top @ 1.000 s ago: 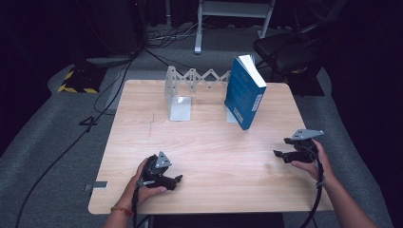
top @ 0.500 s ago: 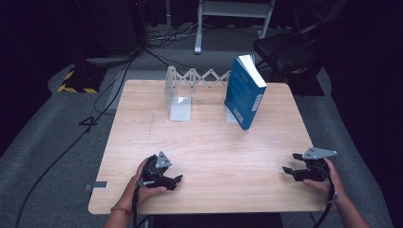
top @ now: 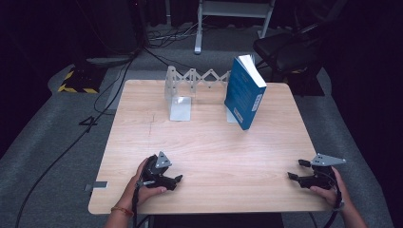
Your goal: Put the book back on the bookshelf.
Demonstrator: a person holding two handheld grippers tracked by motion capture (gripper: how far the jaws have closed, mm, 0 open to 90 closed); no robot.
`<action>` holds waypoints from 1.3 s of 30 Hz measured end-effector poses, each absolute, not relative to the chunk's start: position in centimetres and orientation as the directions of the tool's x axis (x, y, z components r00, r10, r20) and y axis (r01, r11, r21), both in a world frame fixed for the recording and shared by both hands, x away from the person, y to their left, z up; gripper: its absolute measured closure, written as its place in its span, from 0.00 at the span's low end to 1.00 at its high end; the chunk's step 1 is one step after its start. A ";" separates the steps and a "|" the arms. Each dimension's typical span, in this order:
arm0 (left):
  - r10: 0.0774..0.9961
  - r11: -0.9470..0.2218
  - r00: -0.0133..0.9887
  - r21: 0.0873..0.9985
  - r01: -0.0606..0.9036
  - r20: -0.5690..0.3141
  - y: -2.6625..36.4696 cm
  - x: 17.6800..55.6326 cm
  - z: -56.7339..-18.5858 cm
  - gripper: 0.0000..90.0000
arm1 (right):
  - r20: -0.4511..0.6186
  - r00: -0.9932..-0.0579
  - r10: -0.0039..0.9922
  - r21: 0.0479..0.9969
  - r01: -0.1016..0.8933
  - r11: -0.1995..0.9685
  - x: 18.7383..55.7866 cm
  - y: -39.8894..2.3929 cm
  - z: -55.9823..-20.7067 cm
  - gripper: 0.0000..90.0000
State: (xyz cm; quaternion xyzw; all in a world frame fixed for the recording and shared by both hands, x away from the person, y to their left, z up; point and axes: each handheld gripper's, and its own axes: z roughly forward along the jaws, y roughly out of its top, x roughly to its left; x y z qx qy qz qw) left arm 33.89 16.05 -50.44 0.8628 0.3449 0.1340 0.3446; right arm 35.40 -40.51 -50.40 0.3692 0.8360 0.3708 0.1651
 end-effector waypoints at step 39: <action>0.692 -0.519 0.722 0.686 0.511 -0.014 15.9 34.0 -50.4 0.15 | -0.003 -0.672 0.741 0.742 0.495 0.452 35.4 -40.5 -50.4 0.24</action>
